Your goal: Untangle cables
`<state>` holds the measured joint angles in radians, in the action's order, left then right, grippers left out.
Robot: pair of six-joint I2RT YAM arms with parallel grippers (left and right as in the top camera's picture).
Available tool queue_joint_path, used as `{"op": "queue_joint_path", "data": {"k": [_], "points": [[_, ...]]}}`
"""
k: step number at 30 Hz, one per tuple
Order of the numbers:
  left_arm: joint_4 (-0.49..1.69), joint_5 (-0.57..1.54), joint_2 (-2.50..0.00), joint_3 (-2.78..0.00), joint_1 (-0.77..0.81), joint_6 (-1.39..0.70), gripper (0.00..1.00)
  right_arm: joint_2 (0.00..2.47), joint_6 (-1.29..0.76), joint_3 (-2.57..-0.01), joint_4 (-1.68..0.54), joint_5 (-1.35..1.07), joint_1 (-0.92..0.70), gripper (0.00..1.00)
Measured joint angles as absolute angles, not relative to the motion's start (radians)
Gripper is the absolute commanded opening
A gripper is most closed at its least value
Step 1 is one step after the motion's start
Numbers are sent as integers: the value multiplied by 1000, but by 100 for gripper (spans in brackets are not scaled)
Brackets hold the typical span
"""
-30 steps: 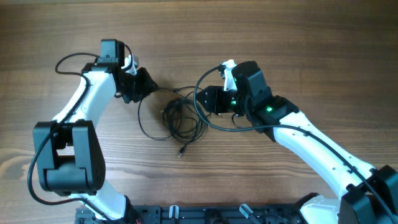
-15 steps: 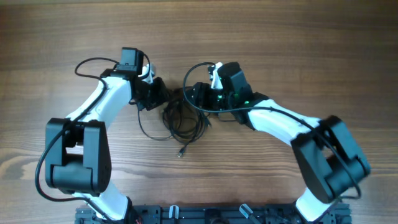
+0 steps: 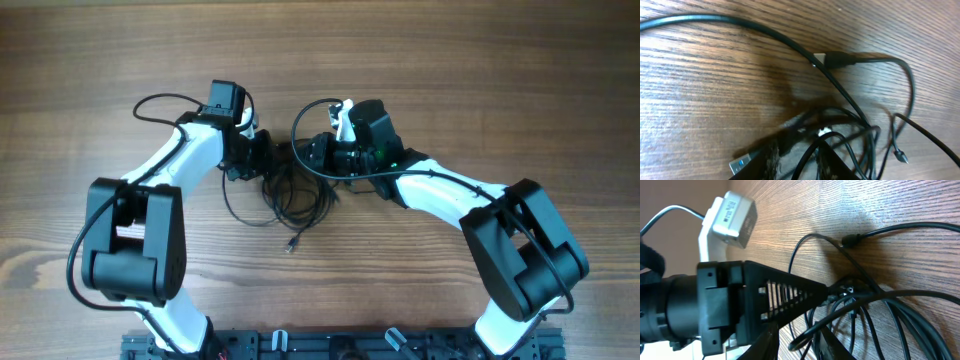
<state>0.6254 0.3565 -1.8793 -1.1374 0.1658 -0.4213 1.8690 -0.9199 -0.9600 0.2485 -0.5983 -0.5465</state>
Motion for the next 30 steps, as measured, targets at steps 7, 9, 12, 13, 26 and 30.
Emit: {"op": "queue_joint_path", "data": {"k": [7,9,12,13,26,30], "points": [[620,351,-1889,-1137,168,-425,28,1869,-920,-960,229,-525,-563,31],[616,349,-1889,-1137,168,-425,27,1869,-920,-960,230,-490,-583,19],[610,349,-1889,-1137,168,-428,12,1869,-918,-960,231,-442,-610,4],[604,349,-1889,-1137,168,-430,6,1869,-913,-960,232,-413,-620,4],[592,303,-1889,-1137,170,-432,4,1688,-805,-959,218,-421,-588,5],[591,300,-1889,-1137,170,-432,4,1556,-801,-959,234,-422,-588,5]]}}
